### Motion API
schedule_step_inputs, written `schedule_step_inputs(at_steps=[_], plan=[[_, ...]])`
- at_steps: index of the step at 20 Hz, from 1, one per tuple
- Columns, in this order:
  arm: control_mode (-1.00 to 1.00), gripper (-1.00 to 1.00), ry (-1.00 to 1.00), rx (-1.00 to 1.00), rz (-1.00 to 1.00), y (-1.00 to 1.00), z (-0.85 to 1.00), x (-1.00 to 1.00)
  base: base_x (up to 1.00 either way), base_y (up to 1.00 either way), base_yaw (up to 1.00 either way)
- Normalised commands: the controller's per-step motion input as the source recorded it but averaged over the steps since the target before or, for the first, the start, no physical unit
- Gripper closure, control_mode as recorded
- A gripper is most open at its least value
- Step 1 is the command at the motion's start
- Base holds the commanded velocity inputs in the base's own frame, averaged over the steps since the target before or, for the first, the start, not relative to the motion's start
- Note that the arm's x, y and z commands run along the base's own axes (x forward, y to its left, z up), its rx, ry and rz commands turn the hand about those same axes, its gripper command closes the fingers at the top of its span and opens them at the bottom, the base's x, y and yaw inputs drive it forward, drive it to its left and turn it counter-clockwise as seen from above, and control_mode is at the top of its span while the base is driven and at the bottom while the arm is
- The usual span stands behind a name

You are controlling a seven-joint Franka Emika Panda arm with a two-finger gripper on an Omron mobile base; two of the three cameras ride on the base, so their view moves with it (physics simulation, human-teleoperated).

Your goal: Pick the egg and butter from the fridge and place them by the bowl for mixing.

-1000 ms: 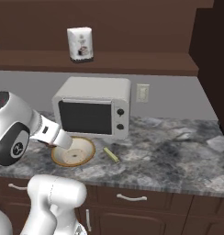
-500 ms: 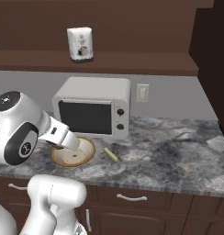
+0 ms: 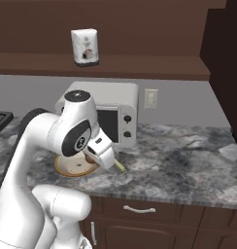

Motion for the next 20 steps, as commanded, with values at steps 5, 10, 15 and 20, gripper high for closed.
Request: schedule_step_inputs(at_steps=[5,10,15,20], plan=[[-1.00,1.00,-0.03,0.12,0.01,-0.05,-0.73,0.19,0.00,0.00,0.00],[-1.00,1.00,0.00,0.00,0.00,-0.02,-0.75,0.47,0.00,0.00,0.00],[-1.00,1.00,0.00,0.00,0.00,-0.14,-0.57,0.61,0.00,0.00,0.00],[-1.00,1.00,-0.02,0.00,0.00,-0.10,-0.54,0.56,0.00,0.00,0.00]])
